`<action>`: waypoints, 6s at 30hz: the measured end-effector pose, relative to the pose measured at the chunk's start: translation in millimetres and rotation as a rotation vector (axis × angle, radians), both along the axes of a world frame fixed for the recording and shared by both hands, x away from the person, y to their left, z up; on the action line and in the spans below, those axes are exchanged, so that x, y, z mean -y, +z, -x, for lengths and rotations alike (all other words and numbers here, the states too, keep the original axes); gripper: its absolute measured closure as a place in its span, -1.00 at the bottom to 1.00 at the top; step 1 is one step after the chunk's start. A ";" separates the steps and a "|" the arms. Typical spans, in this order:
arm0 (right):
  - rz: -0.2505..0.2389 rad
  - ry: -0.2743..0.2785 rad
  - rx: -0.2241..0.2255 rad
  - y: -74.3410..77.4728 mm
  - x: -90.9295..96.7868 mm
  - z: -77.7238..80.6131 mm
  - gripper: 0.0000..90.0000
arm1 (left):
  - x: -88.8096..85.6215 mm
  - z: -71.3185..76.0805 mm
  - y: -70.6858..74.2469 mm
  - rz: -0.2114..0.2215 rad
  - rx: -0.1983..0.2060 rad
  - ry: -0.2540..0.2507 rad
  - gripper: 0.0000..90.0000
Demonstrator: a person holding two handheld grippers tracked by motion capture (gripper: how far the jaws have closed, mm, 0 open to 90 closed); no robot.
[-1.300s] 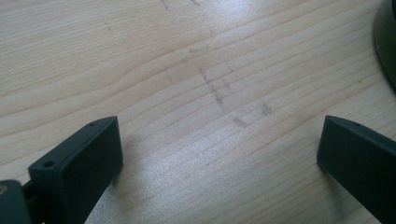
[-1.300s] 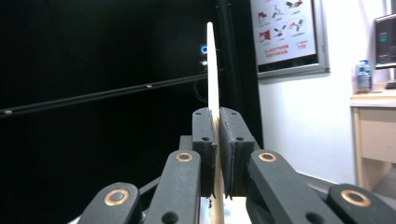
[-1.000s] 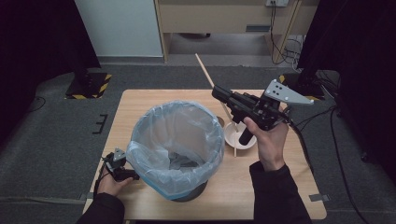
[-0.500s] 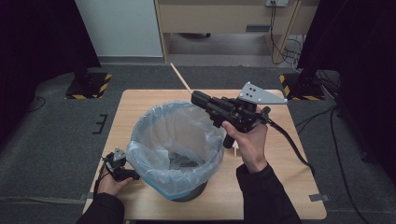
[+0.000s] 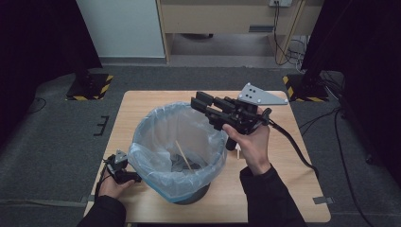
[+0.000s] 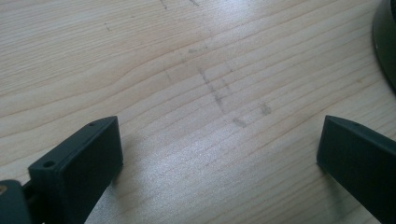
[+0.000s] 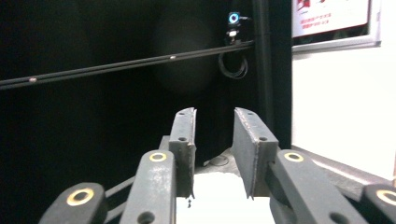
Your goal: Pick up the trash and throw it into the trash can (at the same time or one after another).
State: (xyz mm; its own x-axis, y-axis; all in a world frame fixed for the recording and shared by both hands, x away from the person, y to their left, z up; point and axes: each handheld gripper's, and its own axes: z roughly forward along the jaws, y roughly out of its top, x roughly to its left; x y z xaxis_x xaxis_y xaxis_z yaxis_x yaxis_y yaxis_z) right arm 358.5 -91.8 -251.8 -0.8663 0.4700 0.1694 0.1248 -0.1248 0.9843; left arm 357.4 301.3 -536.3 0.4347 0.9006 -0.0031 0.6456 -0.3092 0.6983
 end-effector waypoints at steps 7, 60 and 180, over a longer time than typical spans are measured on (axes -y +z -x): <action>-0.009 -0.073 -0.011 0.6 27.1 -3.5 0.42 | 0.0 0.0 0.0 0.000 0.000 0.000 -1.00; 0.444 -0.535 -0.396 -209.5 101.5 -89.1 0.52 | 0.0 0.0 0.0 -0.001 -0.001 0.000 -1.00; -0.104 -0.286 -0.084 -43.2 123.0 -15.8 0.91 | 0.0 0.0 0.0 -0.001 0.000 -0.001 -1.00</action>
